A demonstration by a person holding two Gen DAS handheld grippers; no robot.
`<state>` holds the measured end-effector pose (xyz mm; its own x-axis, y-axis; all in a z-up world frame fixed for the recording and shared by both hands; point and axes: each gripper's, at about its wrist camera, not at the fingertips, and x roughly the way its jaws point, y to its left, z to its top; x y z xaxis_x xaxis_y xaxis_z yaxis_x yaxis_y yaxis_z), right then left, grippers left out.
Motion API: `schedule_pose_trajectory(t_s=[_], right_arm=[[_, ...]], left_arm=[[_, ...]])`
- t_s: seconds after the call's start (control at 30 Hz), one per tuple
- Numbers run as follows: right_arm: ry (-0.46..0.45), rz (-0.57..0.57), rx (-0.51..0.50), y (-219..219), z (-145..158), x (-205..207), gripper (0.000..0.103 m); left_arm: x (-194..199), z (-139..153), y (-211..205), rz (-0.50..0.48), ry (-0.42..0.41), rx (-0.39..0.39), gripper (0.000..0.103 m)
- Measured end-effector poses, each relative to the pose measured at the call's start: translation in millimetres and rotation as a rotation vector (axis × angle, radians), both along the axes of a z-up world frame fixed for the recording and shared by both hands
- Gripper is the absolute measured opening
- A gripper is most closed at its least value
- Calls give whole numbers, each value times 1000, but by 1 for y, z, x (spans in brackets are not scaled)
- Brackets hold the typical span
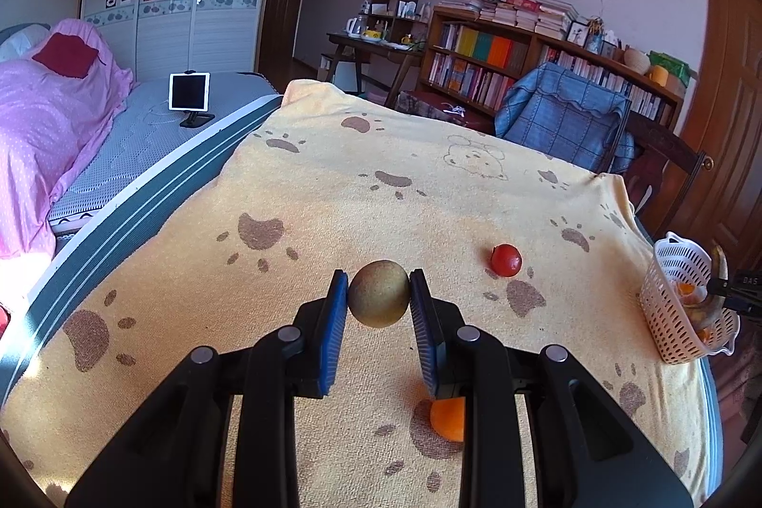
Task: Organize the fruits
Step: 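Lift the banana and carry it into the white basket with the right tool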
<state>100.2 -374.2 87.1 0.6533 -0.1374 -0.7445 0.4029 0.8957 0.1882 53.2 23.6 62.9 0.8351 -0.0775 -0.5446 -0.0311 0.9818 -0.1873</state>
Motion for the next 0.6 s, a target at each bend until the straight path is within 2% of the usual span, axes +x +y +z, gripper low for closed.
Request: schedule_pose_trajectory(t_s=[0.33, 0.4, 0.47, 0.6], right_arm=[[23, -9, -11, -3, -6, 16, 34], [12, -5, 2, -3, -7, 16, 38], [-13, 0, 20, -3, -6, 13, 51], [-54, 7, -1, 3, -1, 2, 52]], left_arm=[[1, 1, -1, 0, -1, -1, 27], [1, 1, -1, -2, 0, 0, 27], [1, 1, -1, -1, -2, 0, 27], [1, 1, -2, -4, -4, 0, 27]])
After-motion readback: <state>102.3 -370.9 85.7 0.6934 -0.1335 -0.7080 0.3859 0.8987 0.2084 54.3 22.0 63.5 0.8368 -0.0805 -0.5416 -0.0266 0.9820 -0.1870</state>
